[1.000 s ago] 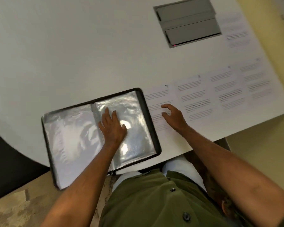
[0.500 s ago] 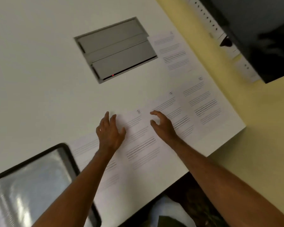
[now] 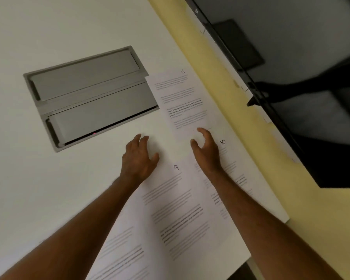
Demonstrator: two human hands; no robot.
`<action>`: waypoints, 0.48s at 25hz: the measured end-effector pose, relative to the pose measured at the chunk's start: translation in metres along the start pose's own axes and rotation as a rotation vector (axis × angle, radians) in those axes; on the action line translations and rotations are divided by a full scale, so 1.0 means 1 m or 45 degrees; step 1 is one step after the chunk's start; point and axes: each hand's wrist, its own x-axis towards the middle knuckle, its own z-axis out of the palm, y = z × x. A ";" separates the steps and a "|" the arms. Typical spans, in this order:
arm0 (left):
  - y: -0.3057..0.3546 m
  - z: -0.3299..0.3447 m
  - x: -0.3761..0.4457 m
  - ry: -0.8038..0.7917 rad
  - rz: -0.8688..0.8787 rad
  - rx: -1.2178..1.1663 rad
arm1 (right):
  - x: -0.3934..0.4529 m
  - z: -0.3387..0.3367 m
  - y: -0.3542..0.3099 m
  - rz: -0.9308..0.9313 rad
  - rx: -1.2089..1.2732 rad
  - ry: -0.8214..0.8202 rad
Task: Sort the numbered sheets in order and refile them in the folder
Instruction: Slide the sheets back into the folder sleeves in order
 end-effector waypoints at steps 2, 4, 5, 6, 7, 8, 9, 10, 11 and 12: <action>0.016 0.008 0.027 -0.016 -0.003 -0.037 | 0.030 -0.002 0.006 0.021 -0.005 0.081; 0.029 0.015 0.053 -0.023 -0.014 -0.044 | 0.056 0.000 0.015 0.037 -0.067 0.136; 0.035 0.018 0.066 -0.018 -0.023 -0.028 | 0.068 0.002 0.020 0.036 -0.133 0.152; 0.041 0.020 0.077 -0.012 -0.033 -0.006 | 0.078 0.004 0.025 0.032 -0.211 0.160; 0.046 0.021 0.087 -0.006 -0.050 0.008 | 0.086 0.006 0.030 0.030 -0.290 0.162; 0.051 0.022 0.096 -0.004 -0.080 0.008 | 0.092 0.008 0.034 0.033 -0.361 0.157; 0.055 0.024 0.103 0.003 -0.119 -0.007 | 0.097 0.010 0.038 0.040 -0.419 0.148; 0.058 0.025 0.109 0.019 -0.162 -0.037 | 0.101 0.013 0.041 0.045 -0.472 0.135; 0.062 0.027 0.113 0.041 -0.205 -0.076 | 0.102 0.017 0.044 0.038 -0.529 0.130; 0.067 0.028 0.117 0.054 -0.243 -0.120 | 0.101 0.020 0.046 0.019 -0.589 0.138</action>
